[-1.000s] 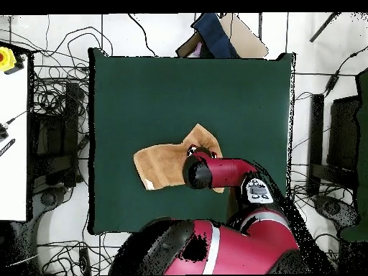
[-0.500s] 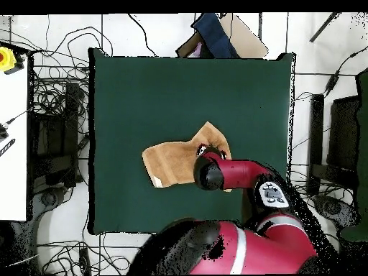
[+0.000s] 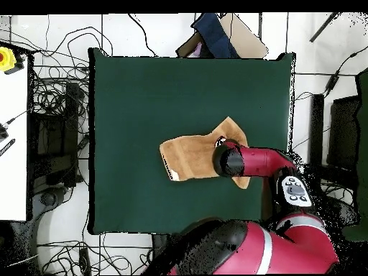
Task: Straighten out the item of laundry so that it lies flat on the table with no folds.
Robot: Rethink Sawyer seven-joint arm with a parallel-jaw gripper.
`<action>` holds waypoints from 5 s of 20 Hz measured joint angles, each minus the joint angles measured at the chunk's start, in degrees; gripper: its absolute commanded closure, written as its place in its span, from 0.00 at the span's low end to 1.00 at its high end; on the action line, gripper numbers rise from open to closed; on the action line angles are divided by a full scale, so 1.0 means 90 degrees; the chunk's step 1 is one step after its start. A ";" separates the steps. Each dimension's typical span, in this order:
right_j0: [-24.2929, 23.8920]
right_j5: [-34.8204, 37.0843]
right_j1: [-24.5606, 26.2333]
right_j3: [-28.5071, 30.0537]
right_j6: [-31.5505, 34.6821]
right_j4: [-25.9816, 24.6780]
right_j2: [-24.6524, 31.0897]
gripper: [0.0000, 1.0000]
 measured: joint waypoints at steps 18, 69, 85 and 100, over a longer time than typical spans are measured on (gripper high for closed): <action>-0.0019 -0.0710 0.0428 -0.1000 0.0000 -0.0456 0.0004 0.00; 0.2153 0.0476 0.0014 0.0370 0.0000 0.0899 -0.0028 0.00; 0.3239 0.0216 0.0362 0.0067 0.0000 0.1651 -0.1226 1.00; 0.3253 0.0210 0.0329 0.0171 0.0000 0.1951 -0.1293 1.00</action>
